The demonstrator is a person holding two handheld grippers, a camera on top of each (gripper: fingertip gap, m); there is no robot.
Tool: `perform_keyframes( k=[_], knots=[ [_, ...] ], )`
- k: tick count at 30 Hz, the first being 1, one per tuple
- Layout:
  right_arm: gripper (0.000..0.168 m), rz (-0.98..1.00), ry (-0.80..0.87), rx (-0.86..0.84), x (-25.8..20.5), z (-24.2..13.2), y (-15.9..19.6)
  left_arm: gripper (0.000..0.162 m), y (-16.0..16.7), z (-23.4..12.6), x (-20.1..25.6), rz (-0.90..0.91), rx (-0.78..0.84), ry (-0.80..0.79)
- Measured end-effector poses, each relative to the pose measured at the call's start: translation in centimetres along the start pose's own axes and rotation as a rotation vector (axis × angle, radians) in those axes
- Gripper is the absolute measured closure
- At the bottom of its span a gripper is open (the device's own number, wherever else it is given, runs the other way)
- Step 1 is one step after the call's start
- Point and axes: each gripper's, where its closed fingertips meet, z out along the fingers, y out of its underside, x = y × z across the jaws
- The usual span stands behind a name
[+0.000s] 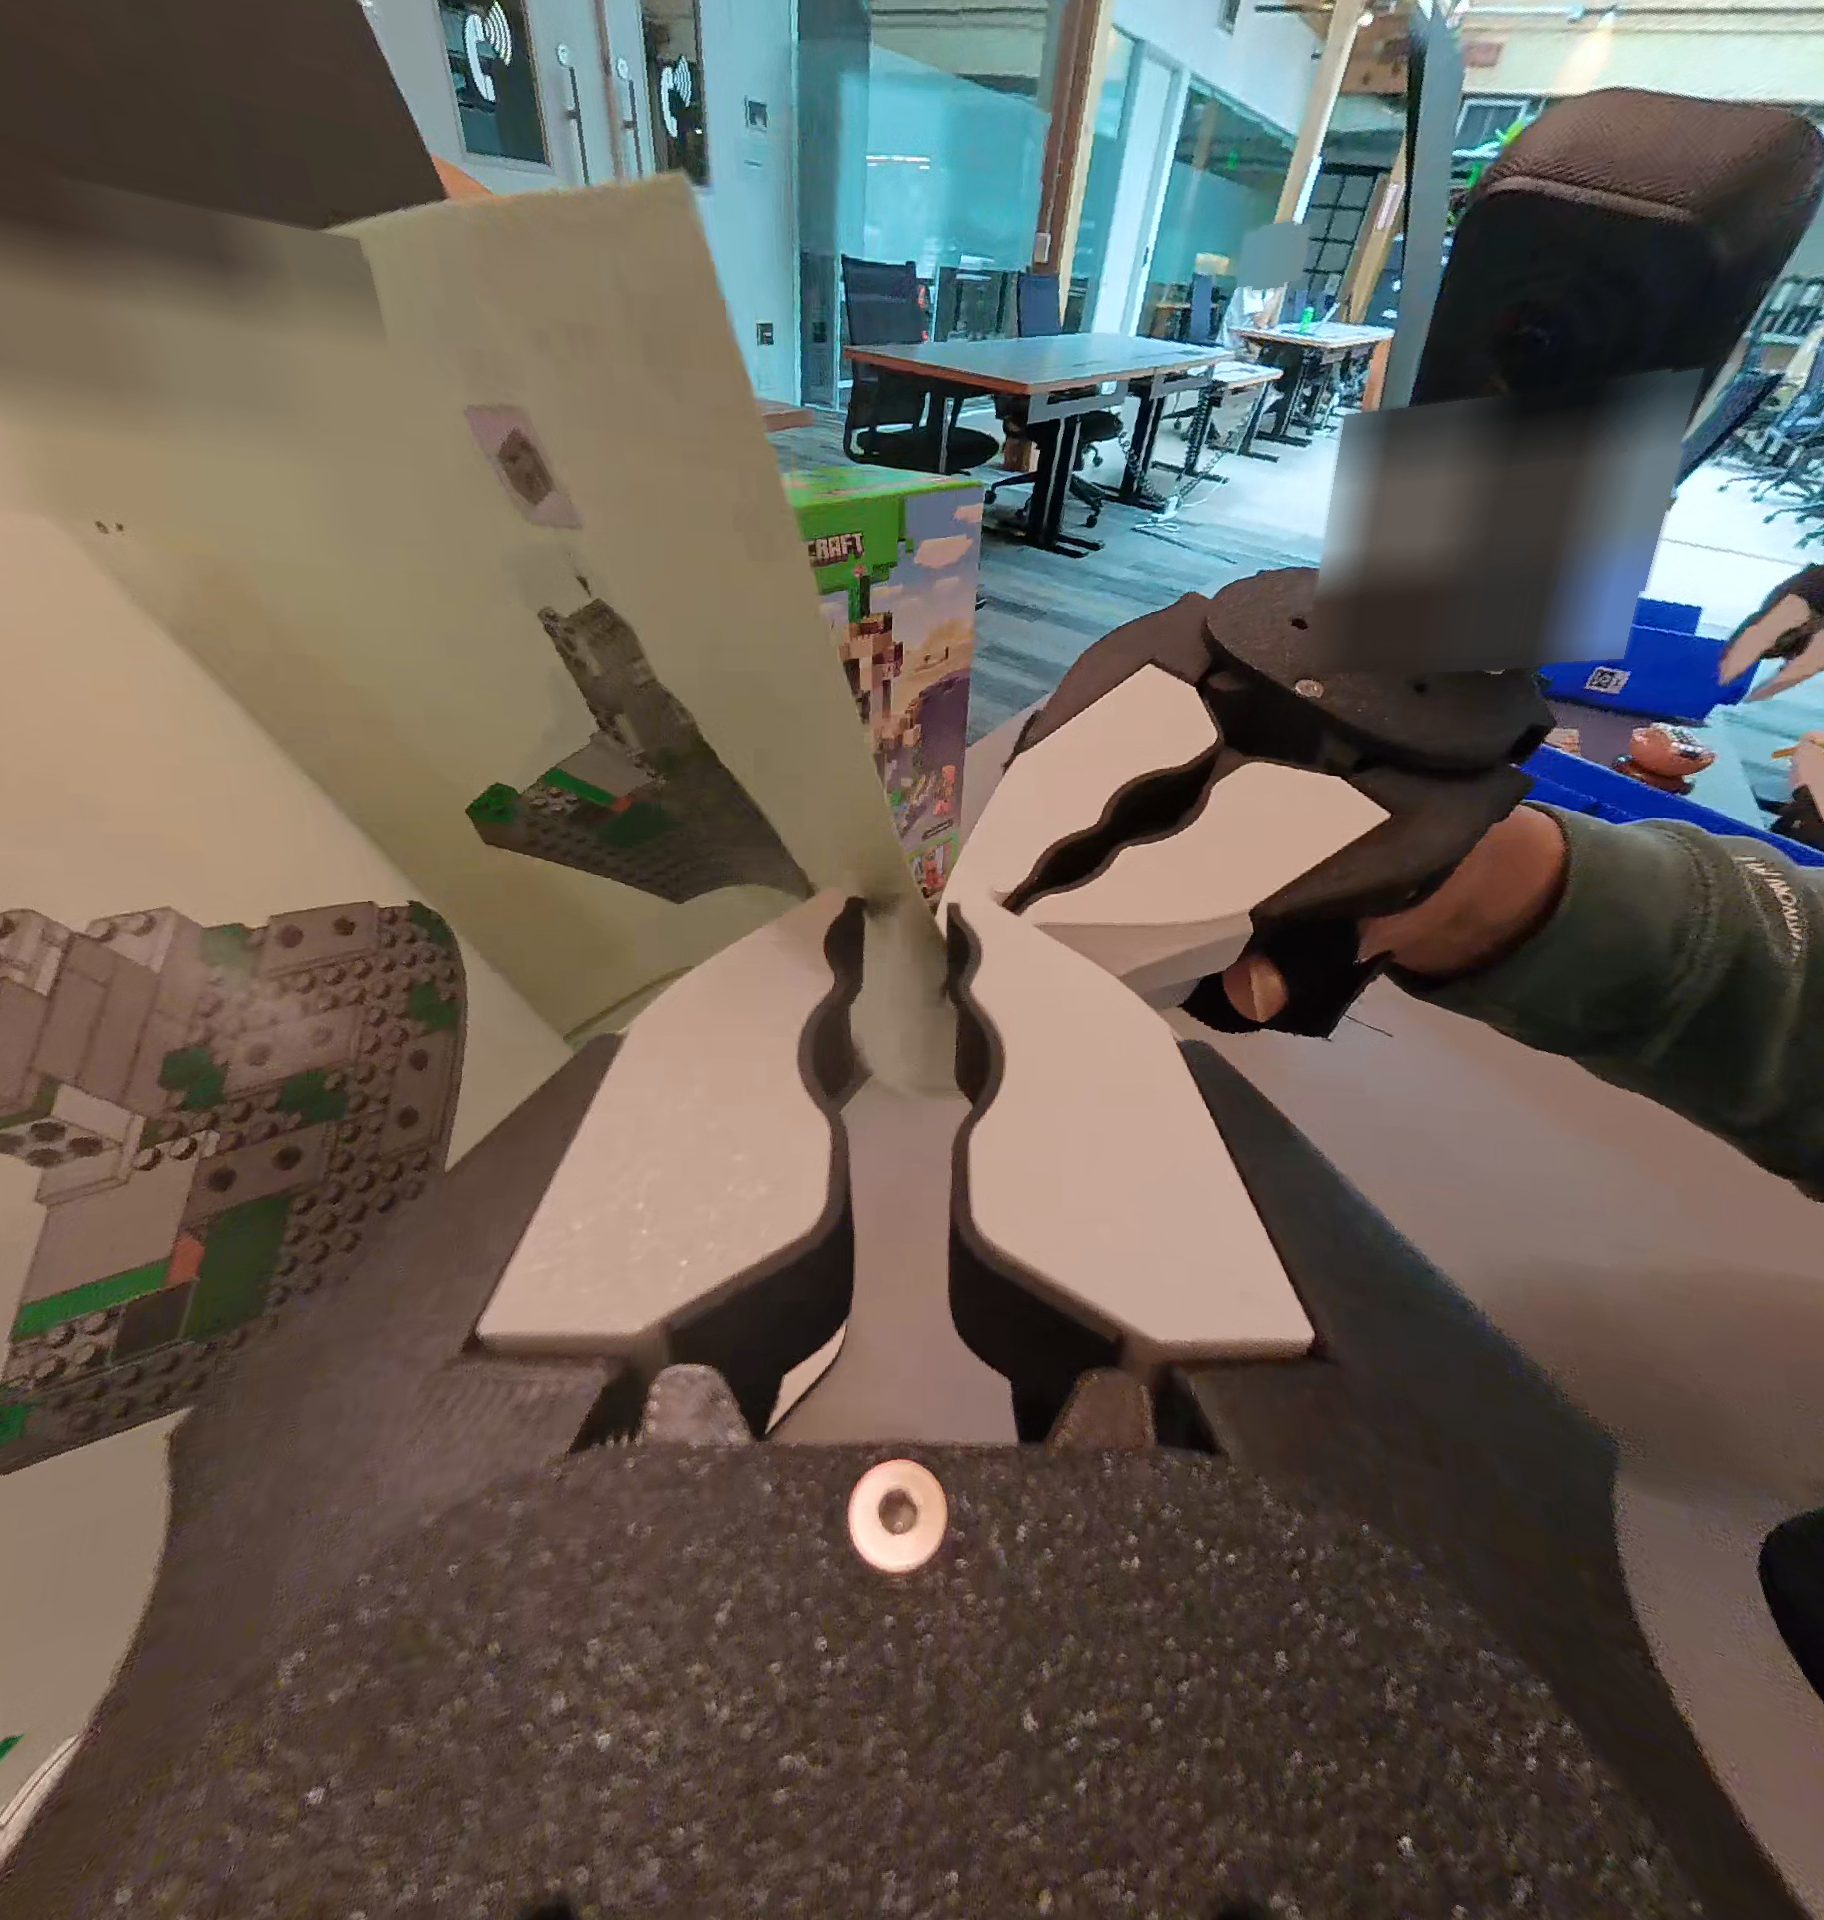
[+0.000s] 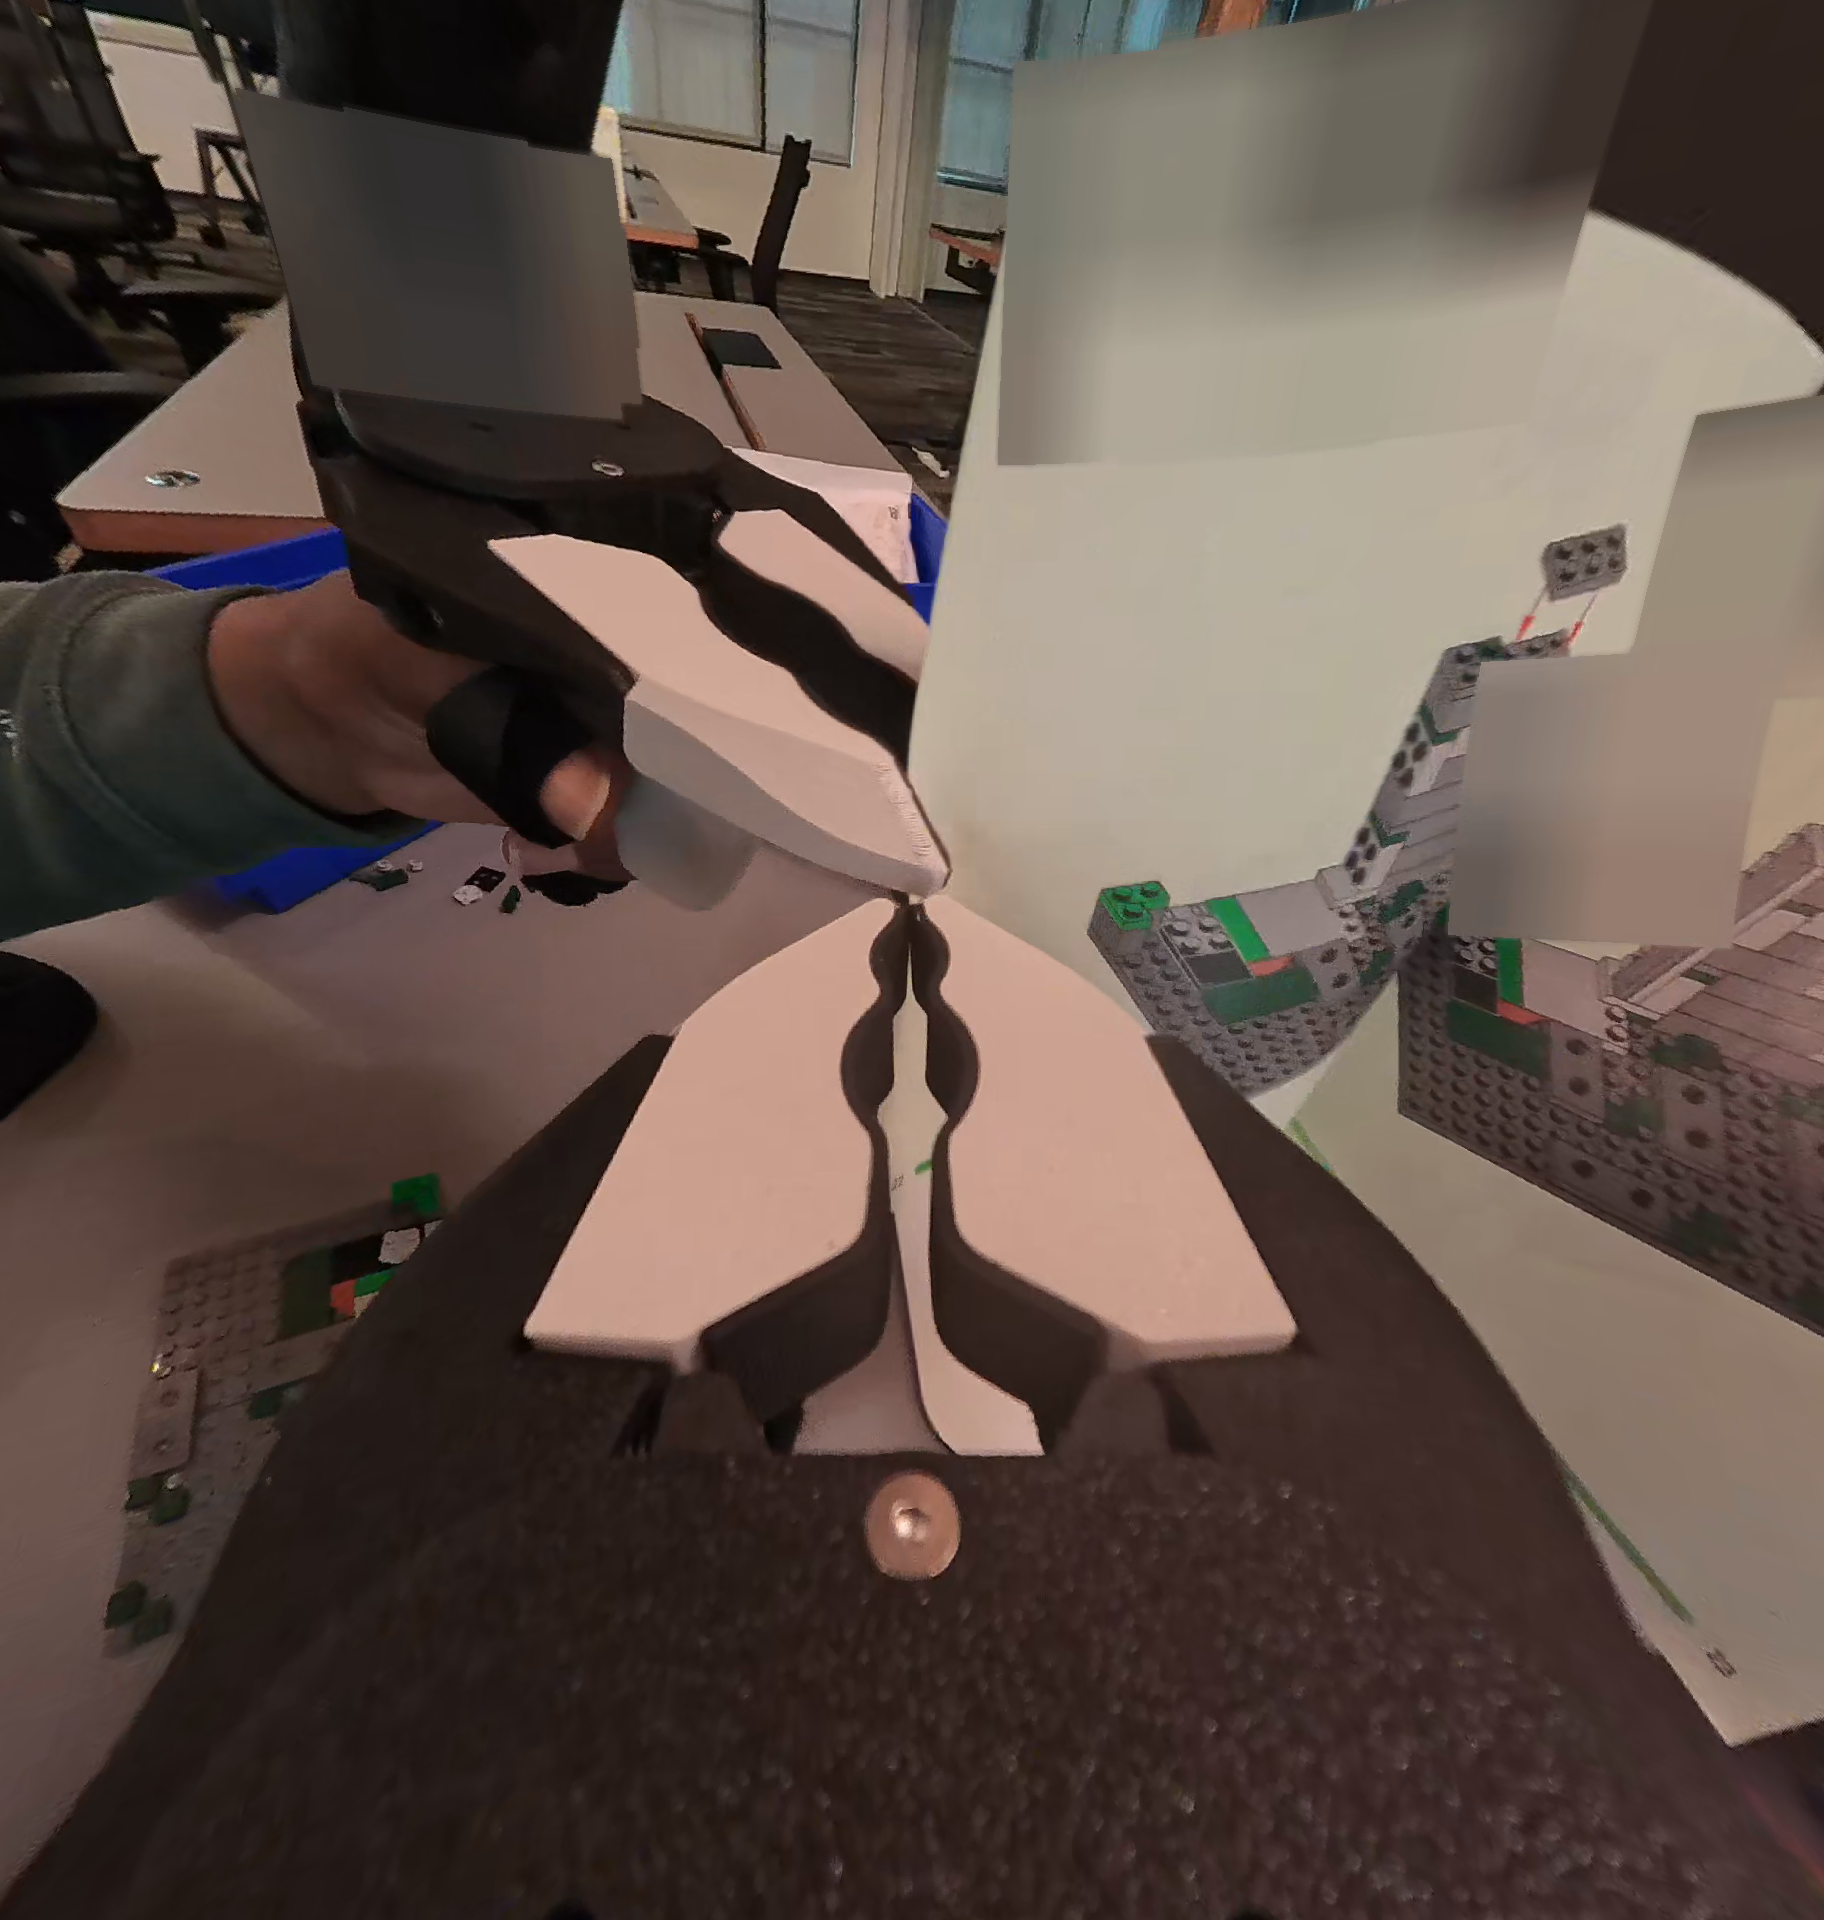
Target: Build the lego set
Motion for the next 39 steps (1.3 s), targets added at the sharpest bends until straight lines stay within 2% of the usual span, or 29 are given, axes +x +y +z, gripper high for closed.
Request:
perform_keyframes(
  k=[10, 17, 19, 21, 24, 27, 31, 36, 39],
  knots=[
    [0.166, 0.038, -0.022, 0.005, -0.2, -0.3, 0.1, 0.162, 0.3, -0.7, 0.5, 0.004, 0.009, 0.059],
    [0.16, 0.052, -0.006, -0.011, 0.4, -0.9, 0.3, 0.162, 0.7, -1.2, -0.2, -0.007, -0.003, 0.062],
    [0.148, 0.035, 0.04, -0.004, 0.9, -1.1, -0.1, 0.162, 0.8, -1.2, -0.1, -0.008, -0.008, 0.077],
    [0.126, 0.003, 0.088, -0.002, 1.4, -1.0, -0.7, 0.162, 0.8, -1.1, 0.3, -0.002, -0.006, 0.098],
    [0.108, 0.027, 0.102, 0.015, 1.8, -0.4, -1.7, 0.162, 1.0, -0.7, 0.7, 0.02, -0.013, 0.112],
    [0.113, 0.132, 0.022, 0.062, 2.0, 0.3, -2.7, 0.162, 1.1, -0.4, 0.9, 0.037, -0.016, 0.116],
    [0.137, 0.224, -0.122, 0.093, 1.8, 1.1, -3.3, 0.162, 0.6, -0.5, 0.7, 0.042, -0.002, 0.108],
    [0.154, 0.255, -0.188, 0.133, 1.5, 1.2, -3.7, 0.162, 0.4, -1.1, 0.0, 0.028, 0.019, 0.109],
    [0.156, 0.274, -0.213, 0.145, 1.5, 1.1, -3.6, 0.162, 0.4, -1.3, -0.2, 0.007, 0.031, 0.115]
  ],
)
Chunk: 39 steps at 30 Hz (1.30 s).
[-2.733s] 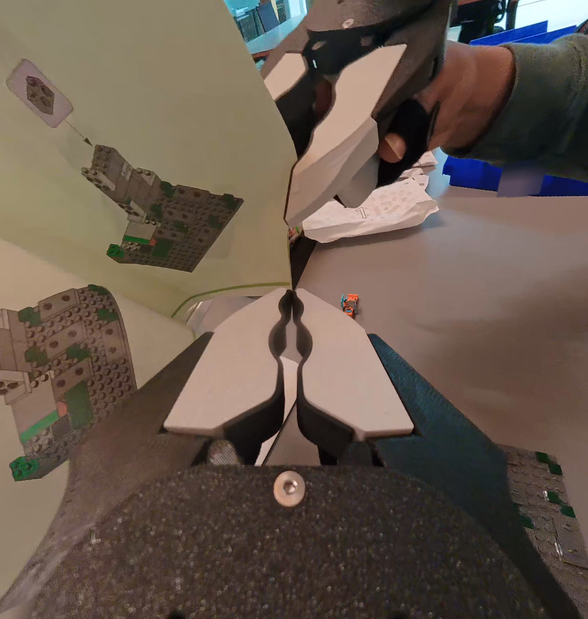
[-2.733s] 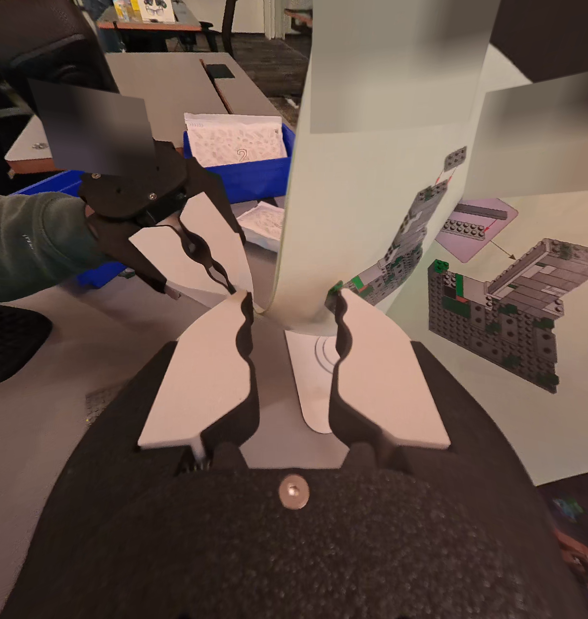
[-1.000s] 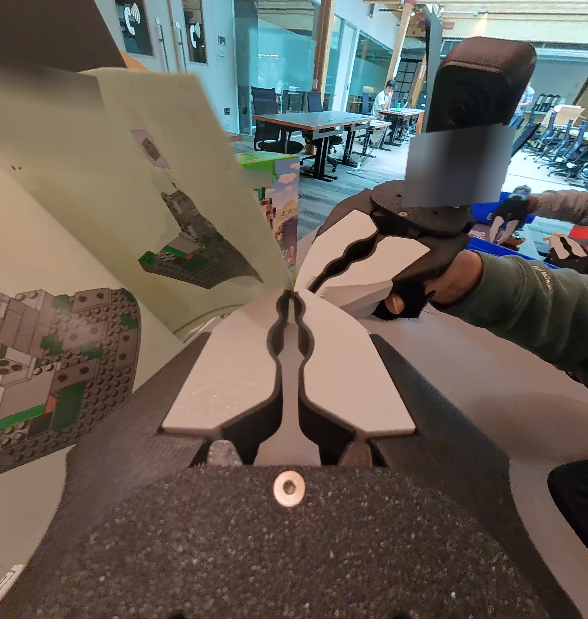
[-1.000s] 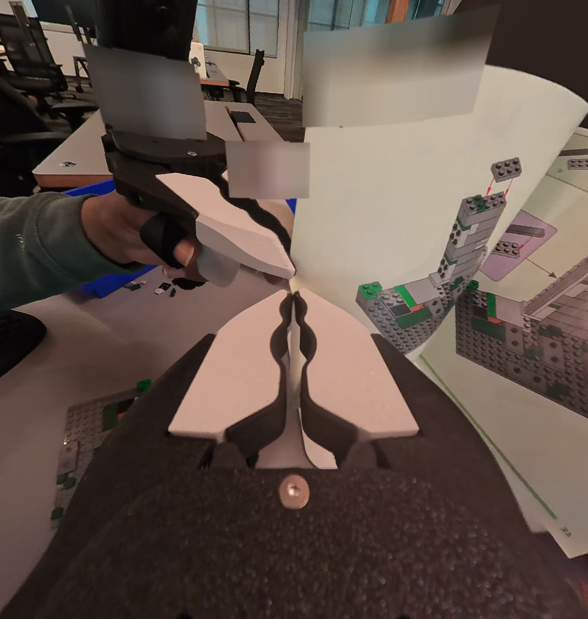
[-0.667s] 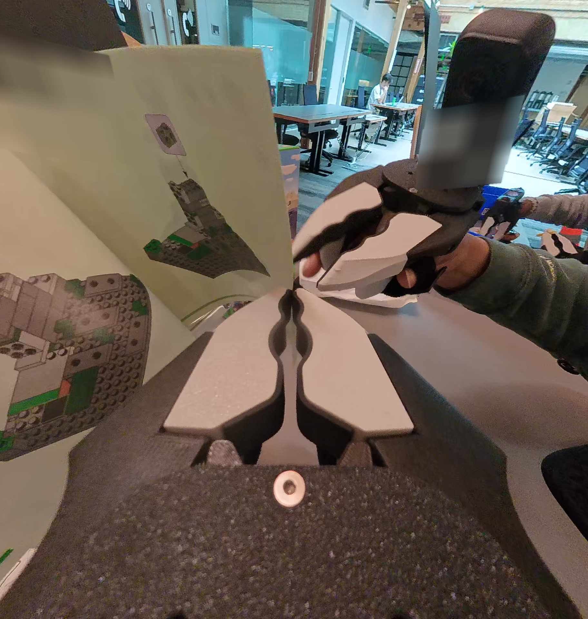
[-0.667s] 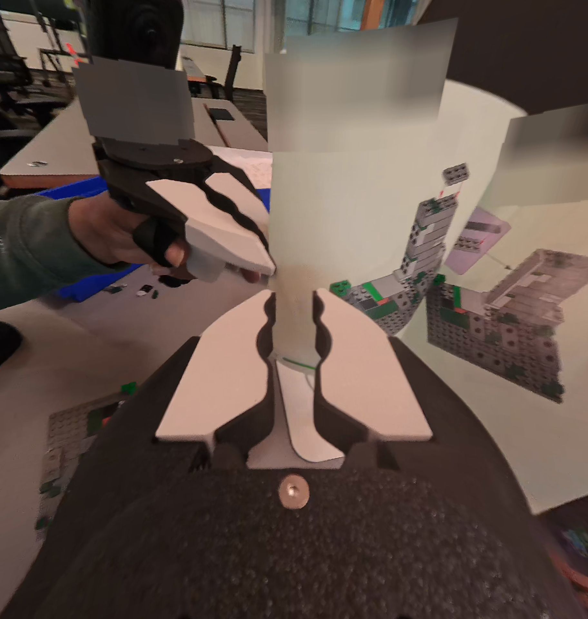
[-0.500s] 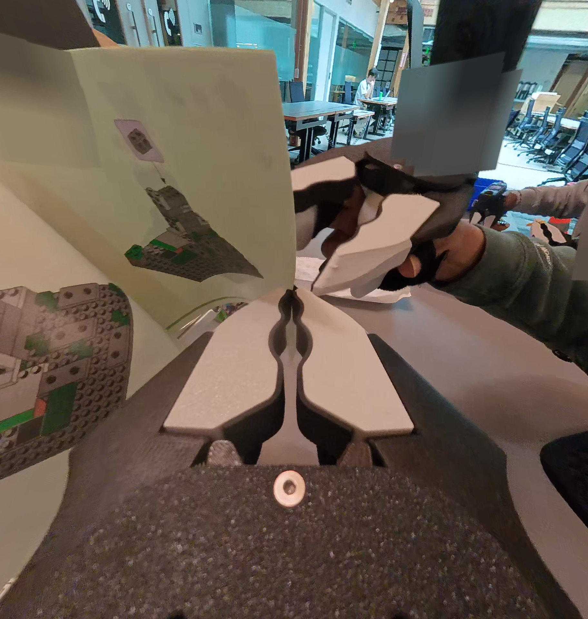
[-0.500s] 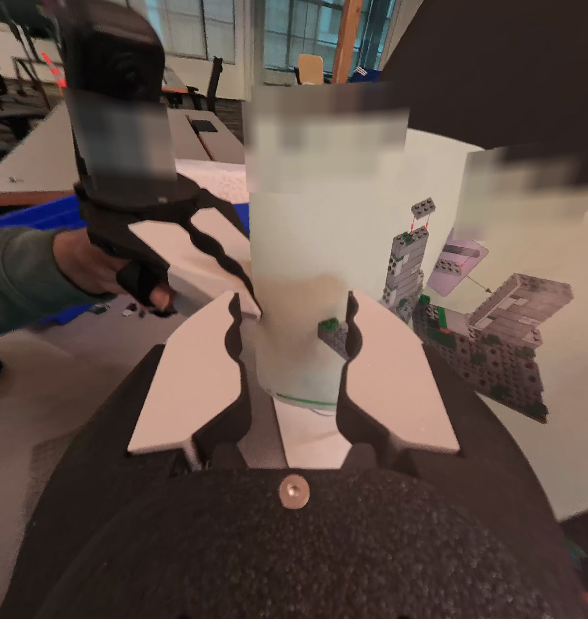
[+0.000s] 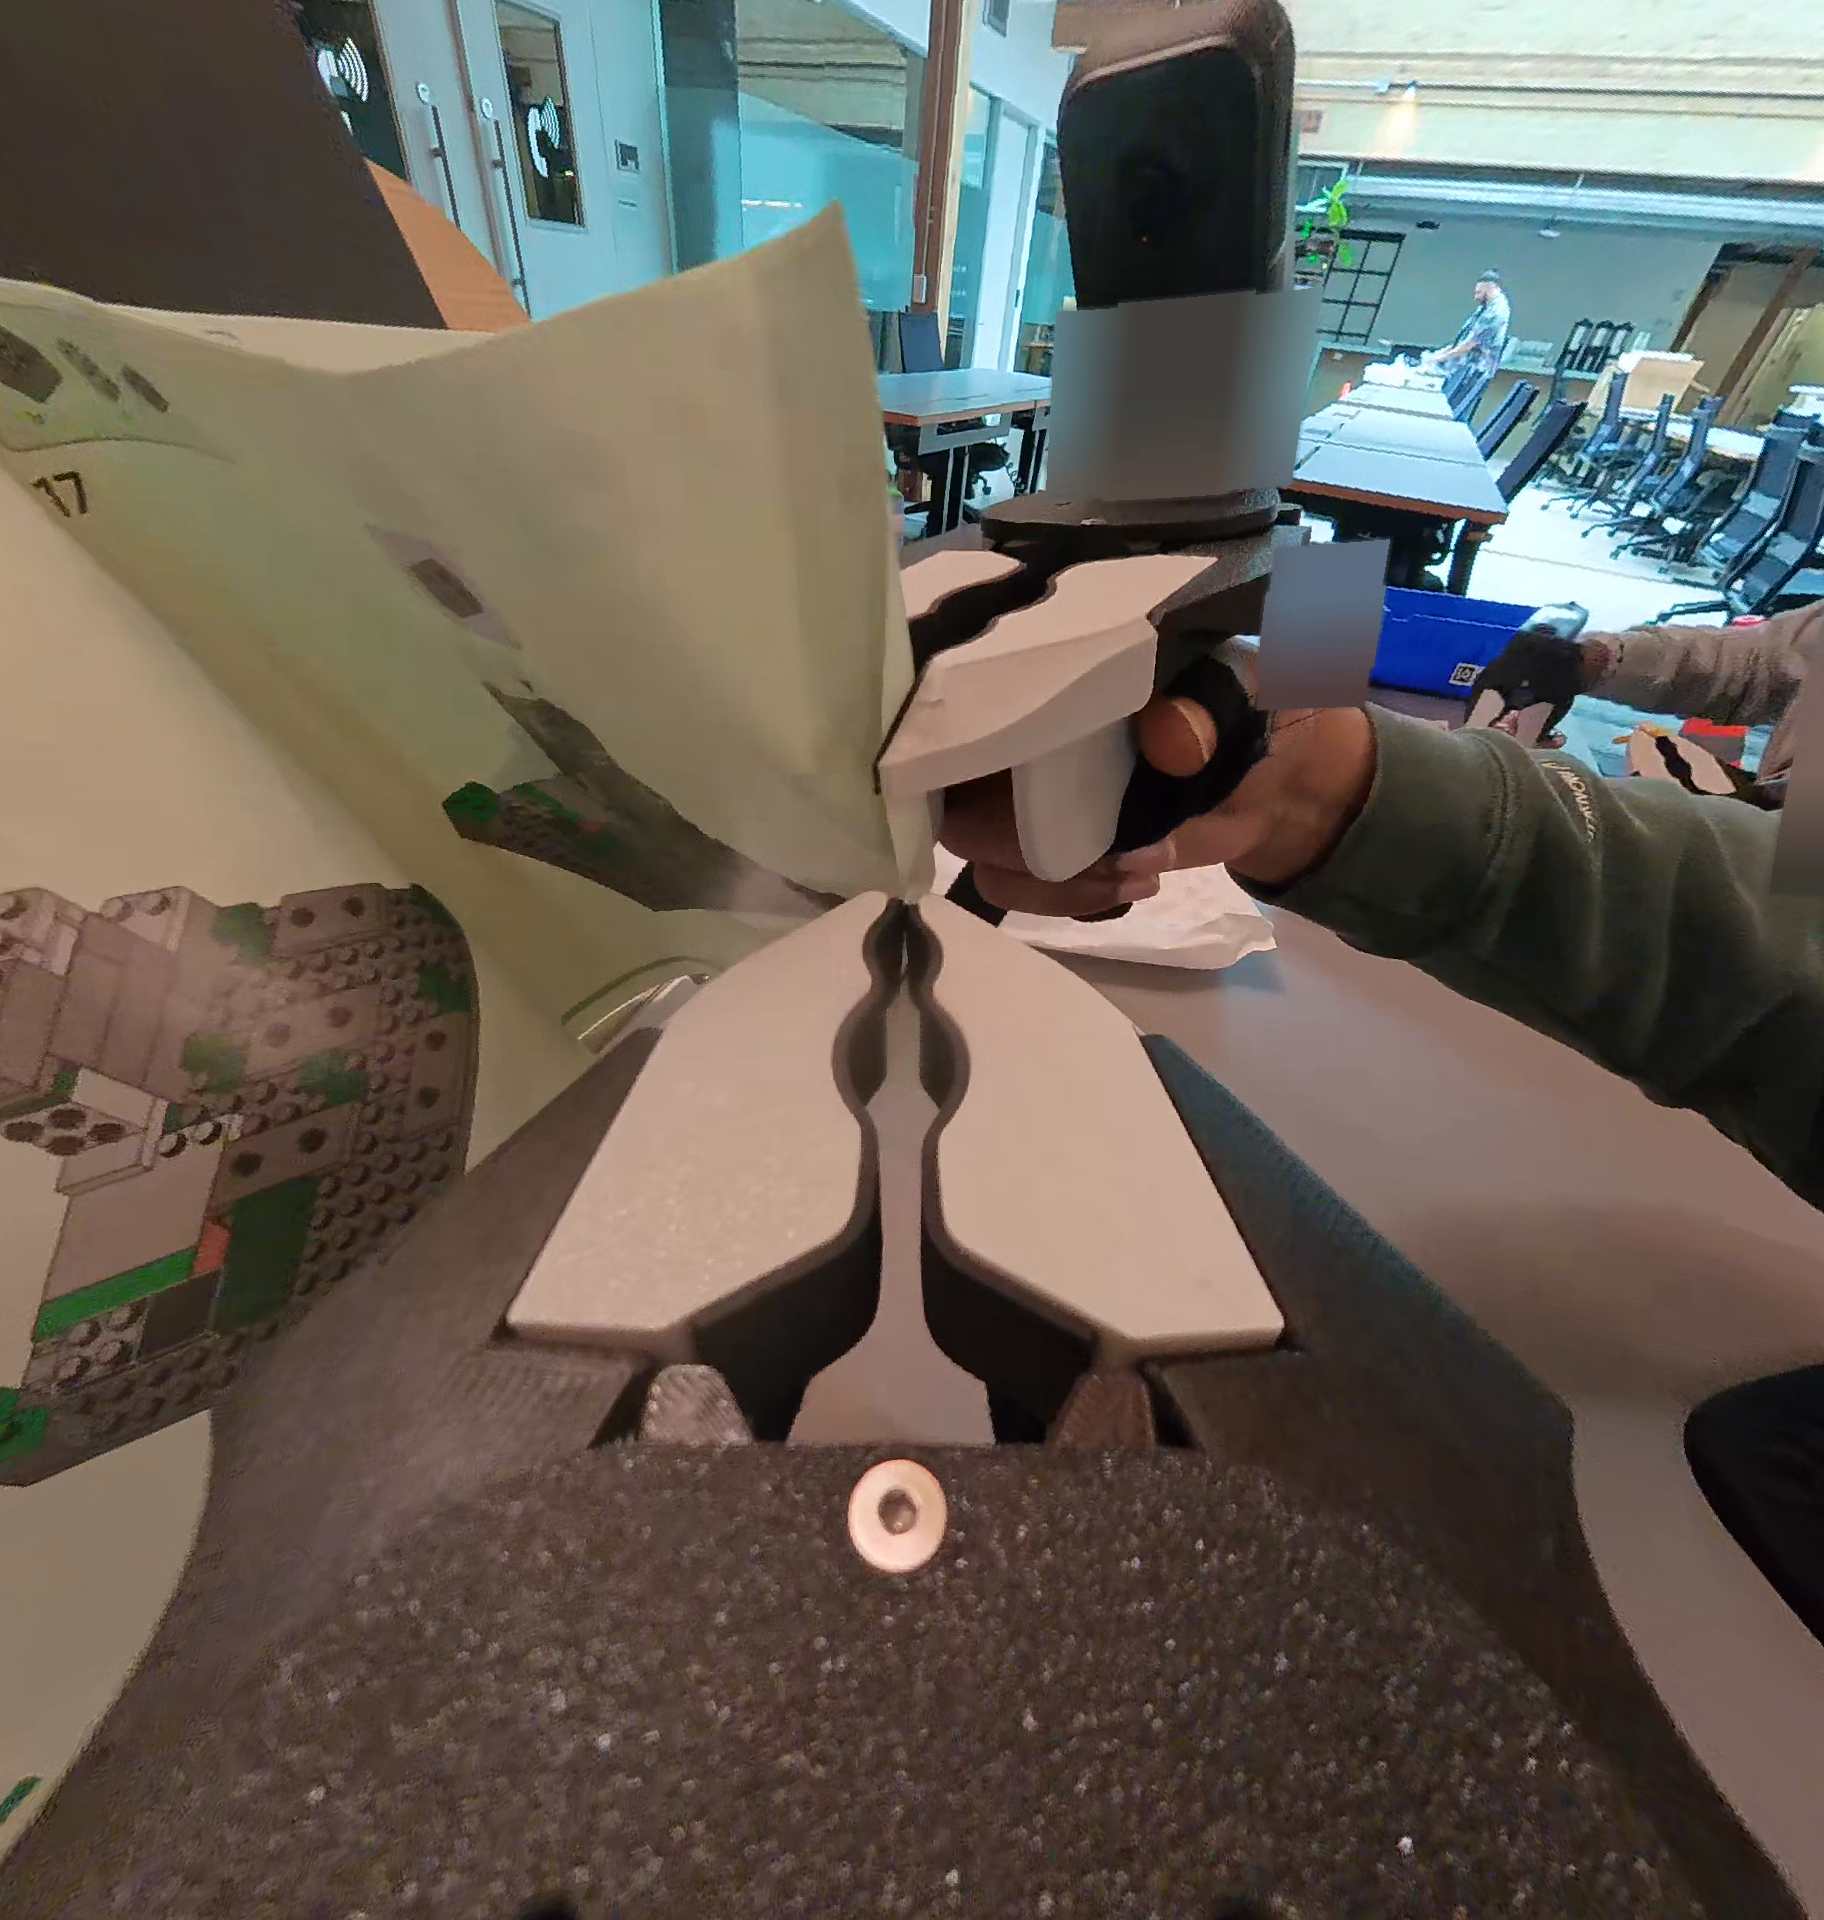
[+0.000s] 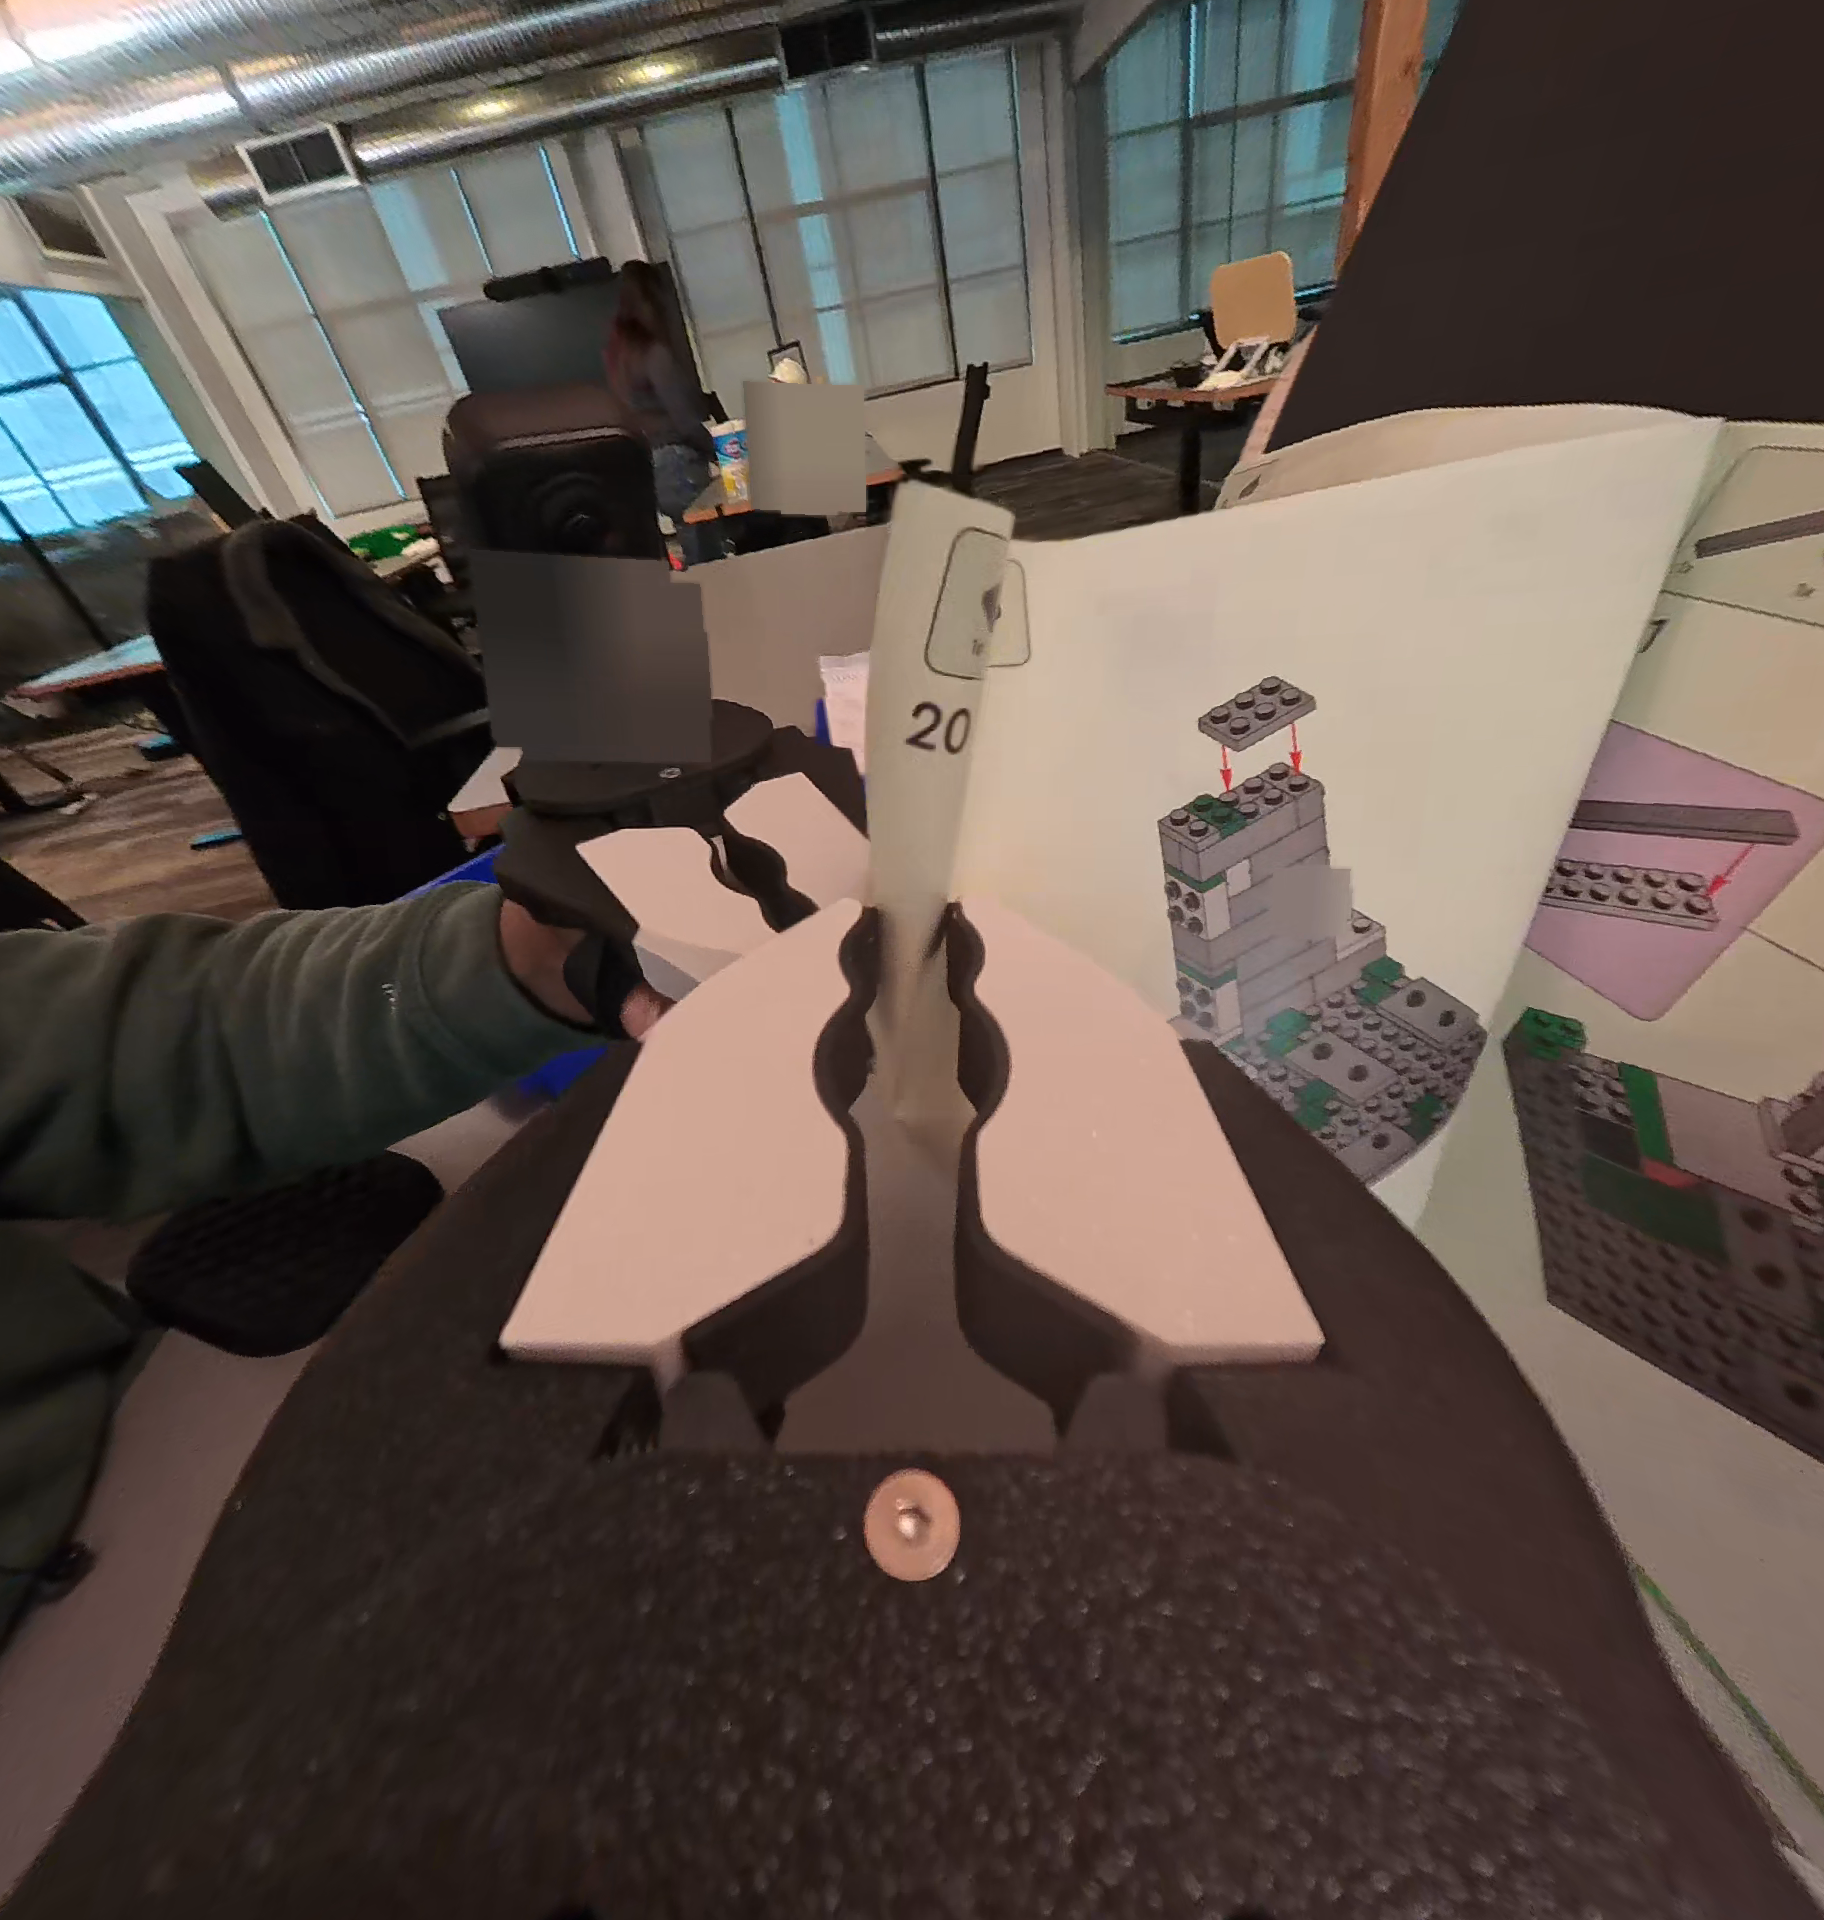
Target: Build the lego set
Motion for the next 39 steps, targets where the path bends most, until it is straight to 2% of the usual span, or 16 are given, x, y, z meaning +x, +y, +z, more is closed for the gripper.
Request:
perform_keyframes(
  k=[9, 13, 24, 29, 33, 39],
  knots=[
    [0.152, 0.062, -0.071, 0.062, -0.4, -1.0, -0.9, 0.157, -0.6, -0.7, 0.4, -0.038, 0.049, 0.062],
    [0.161, 0.067, -0.073, 0.07, -0.3, -1.3, -0.8, 0.154, -0.9, -0.6, 0.8, -0.043, 0.064, 0.085],
    [0.146, 0.088, -0.142, 0.104, -1.4, -2.1, -0.8, 0.155, -0.2, 0.4, 3.3, -0.011, 0.036, 0.185],
    [0.138, 0.109, -0.155, 0.122, -1.4, -2.9, -0.6, 0.155, -0.6, 0.2, 3.3, -0.015, 0.049, 0.175],
    [0.144, 0.084, -0.126, 0.119, -1.2, -3.1, -0.3, 0.155, -1.1, 0.0, 2.8, -0.028, 0.06, 0.152],
    [0.142, 0.089, -0.151, 0.123, -1.8, -3.1, -0.2, 0.154, -1.9, -0.4, 2.3, -0.033, 0.09, 0.113]
  ],
)
